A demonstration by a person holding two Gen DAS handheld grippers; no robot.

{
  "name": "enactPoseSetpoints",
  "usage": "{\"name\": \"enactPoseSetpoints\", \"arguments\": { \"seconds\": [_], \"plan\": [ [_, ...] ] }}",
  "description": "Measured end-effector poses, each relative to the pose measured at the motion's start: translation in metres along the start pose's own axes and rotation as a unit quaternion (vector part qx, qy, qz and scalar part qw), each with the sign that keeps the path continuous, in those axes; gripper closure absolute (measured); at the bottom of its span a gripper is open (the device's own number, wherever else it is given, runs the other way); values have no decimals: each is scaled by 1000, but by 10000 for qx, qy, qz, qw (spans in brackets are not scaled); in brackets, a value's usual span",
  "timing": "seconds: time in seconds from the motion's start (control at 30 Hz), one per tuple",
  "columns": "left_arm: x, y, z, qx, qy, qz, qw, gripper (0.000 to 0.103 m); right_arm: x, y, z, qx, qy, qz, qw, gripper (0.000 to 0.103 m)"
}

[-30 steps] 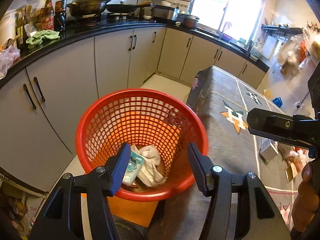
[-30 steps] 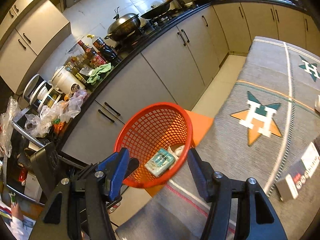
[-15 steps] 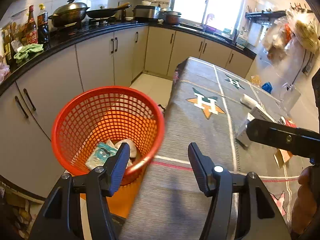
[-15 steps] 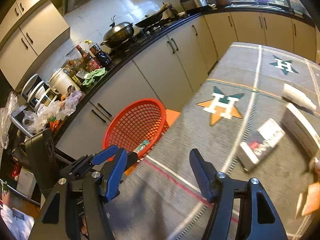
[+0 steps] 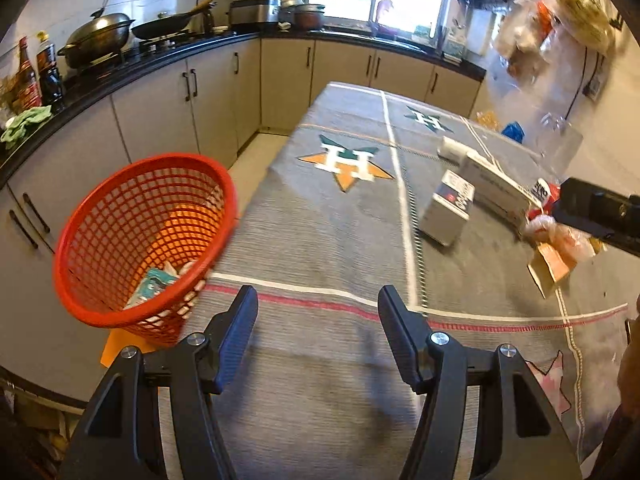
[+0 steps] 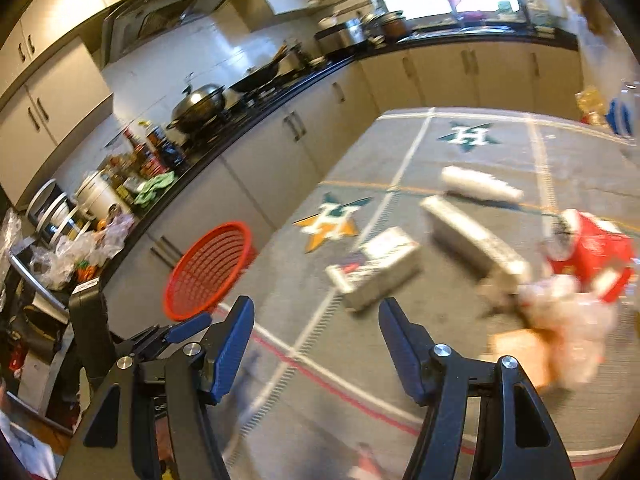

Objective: Collect trash
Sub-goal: 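Move both open tools back over the table toward the remaining trash, then grasp the white-green medicine box with the left tool while the right tool grasps the clear plastic bag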

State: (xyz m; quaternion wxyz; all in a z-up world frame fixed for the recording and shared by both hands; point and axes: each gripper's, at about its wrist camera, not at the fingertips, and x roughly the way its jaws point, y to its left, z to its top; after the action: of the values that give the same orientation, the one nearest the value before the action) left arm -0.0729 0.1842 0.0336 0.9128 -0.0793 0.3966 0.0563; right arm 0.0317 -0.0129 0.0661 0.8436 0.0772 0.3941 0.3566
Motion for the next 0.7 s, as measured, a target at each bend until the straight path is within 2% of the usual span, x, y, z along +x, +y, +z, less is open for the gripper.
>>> {"name": "enactPoseSetpoints", "arguments": {
  "seconds": [0.23,0.47,0.6,0.7],
  "plan": [
    [4,-31,6,350,34,-22,9994,41,-34,-48,0,326,-323,10,9989,34],
    [18,-67,34,682,47,-75,9976,36,-54,-92,-15,670,-432,65,9968,34],
    [37,-84,52,674,213,-137,9974,36,-56,-117,-25,968,-335,319,9942,34],
    [48,-99,64,717,206,-28,9972,36,-70,-133,-27,1228,-616,474,9894,33]
  ]
}}
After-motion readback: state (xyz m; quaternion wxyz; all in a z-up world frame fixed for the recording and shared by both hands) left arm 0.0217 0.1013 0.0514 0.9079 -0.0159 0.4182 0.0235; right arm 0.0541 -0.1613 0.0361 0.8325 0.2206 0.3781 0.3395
